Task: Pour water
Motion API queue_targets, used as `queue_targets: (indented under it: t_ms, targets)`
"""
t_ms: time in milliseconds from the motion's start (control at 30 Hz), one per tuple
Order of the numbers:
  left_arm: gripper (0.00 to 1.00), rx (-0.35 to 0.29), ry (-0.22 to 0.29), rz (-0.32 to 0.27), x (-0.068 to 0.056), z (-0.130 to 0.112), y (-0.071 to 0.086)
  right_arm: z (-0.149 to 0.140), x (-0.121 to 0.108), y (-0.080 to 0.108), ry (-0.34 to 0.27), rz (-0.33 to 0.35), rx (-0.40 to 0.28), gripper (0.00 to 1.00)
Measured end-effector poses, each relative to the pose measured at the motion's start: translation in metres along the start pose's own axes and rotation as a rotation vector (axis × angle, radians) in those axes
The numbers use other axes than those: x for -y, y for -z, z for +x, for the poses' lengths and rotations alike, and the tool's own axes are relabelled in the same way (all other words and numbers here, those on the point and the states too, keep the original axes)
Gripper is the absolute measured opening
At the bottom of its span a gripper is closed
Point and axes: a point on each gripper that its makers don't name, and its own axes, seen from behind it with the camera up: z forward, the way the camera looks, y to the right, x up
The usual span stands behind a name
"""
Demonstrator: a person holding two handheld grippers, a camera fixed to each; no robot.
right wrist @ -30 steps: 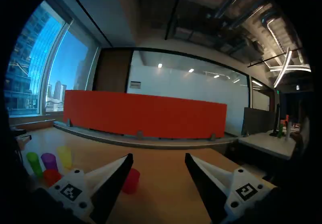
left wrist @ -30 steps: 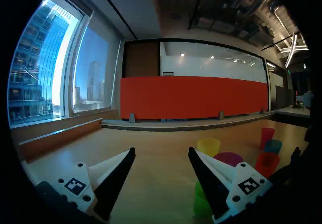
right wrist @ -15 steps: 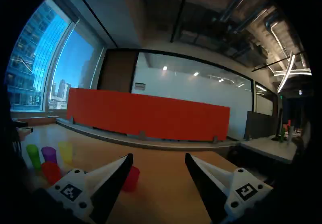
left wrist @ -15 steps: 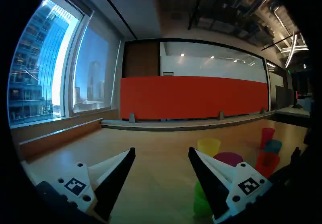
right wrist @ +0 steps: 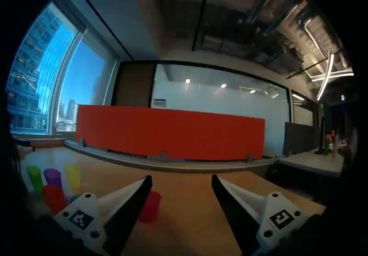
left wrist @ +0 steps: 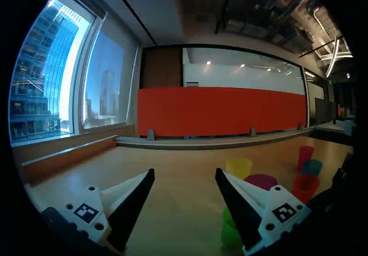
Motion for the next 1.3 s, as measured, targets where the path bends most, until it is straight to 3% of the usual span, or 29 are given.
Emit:
queue_targets:
  t_ms: [500, 1300]
  targets:
    - [0.98, 0.000, 0.000, 0.000, 0.000, 0.000, 0.000, -0.034, -0.014, -0.002, -0.047, 0.001, 0.034, 1.00]
    - [0.98, 0.000, 0.000, 0.000, 0.000, 0.000, 0.000, -0.049, -0.017, -0.006, -0.076, -0.002, 0.080, 1.00]
